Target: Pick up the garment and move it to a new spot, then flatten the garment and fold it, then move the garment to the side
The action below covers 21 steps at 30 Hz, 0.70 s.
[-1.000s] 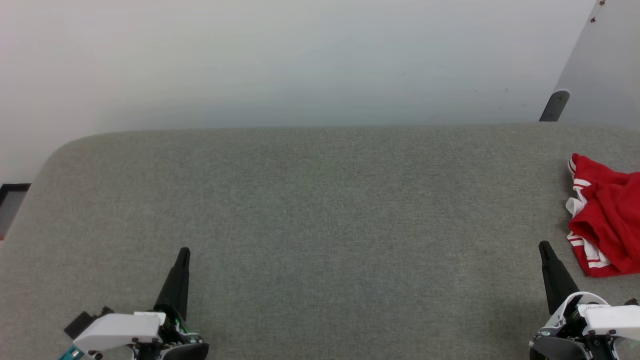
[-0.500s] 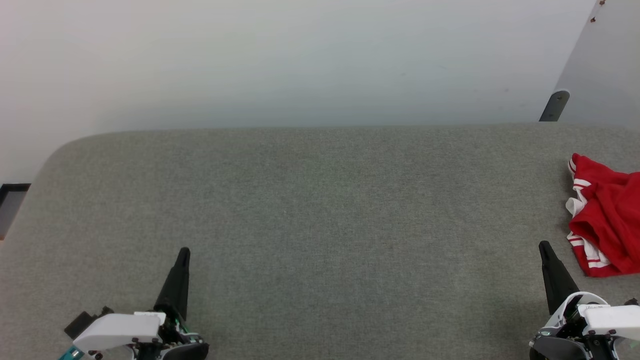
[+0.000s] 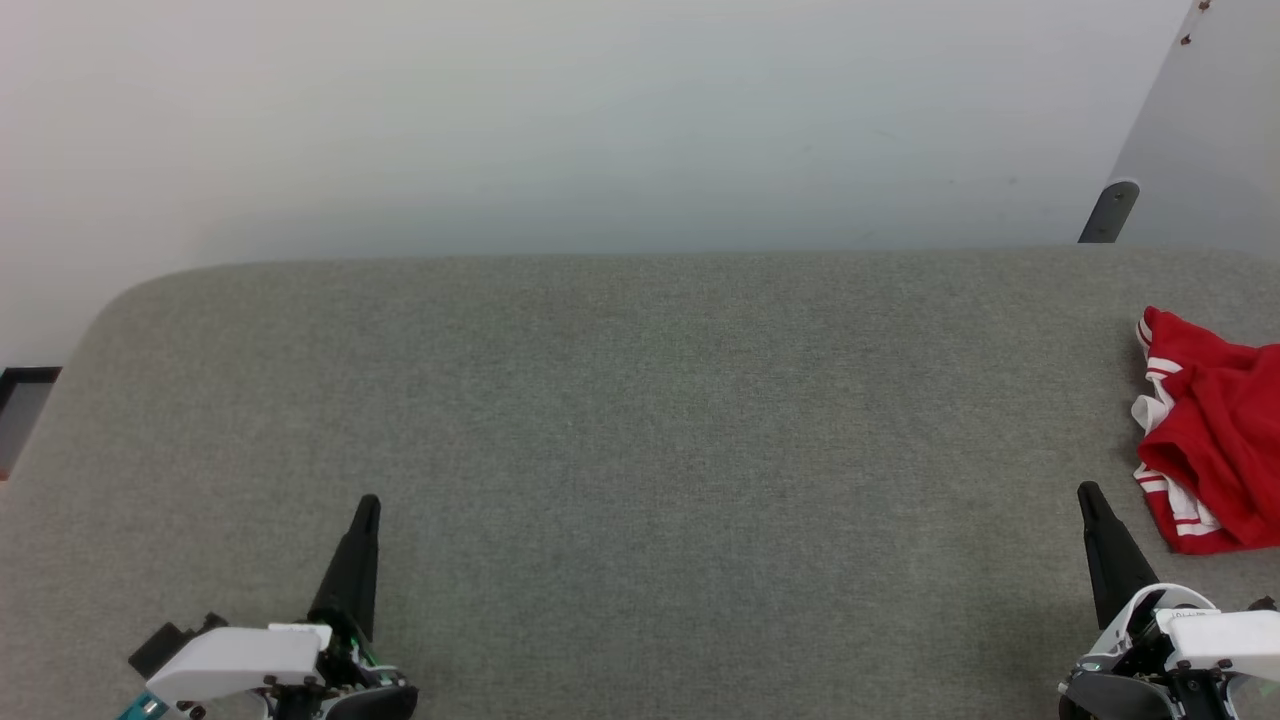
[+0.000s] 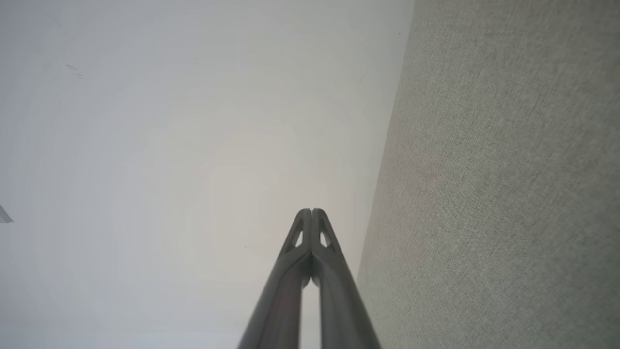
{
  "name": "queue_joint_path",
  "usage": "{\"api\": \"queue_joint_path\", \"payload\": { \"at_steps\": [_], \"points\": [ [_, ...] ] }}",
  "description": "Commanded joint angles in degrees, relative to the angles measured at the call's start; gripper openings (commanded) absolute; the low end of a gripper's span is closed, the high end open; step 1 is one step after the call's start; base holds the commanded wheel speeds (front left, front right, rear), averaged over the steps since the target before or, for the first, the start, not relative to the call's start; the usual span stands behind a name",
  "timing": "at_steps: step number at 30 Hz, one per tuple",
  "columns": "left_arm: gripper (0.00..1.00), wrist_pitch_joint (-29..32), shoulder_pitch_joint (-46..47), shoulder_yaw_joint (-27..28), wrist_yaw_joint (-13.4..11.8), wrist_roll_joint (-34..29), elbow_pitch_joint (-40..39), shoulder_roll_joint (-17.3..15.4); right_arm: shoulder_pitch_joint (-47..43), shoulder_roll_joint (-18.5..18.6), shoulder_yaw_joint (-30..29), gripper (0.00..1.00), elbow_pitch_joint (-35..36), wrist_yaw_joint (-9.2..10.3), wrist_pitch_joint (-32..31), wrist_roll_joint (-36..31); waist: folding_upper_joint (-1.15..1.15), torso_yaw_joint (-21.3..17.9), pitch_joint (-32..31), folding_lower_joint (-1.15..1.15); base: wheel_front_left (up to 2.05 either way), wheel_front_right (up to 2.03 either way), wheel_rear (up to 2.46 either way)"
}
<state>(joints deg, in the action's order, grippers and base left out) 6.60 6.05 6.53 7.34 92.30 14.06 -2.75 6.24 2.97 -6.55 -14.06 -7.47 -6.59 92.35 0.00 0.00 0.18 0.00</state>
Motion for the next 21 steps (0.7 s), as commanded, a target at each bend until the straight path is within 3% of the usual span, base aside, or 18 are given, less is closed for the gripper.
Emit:
{"api": "queue_joint_path", "payload": {
  "at_steps": [1, 21],
  "points": [
    [0.00, 0.11, 0.57, 0.10, 0.26, 0.19, 0.06, -0.02, 0.18, -0.21, 0.01, 0.00, -0.01, -0.04, -0.12, 0.13, 0.00, 0.00, 0.00, 0.00, 0.00, 0.00, 0.00],
    [0.00, 0.10, 0.57, 0.08, 0.27, 0.19, 0.05, -0.02, 0.18, -0.21, 0.02, 0.00, -0.01, -0.04, -0.11, 0.13, 0.00, 0.00, 0.00, 0.00, 0.00, 0.00, 0.00]
  ]
}}
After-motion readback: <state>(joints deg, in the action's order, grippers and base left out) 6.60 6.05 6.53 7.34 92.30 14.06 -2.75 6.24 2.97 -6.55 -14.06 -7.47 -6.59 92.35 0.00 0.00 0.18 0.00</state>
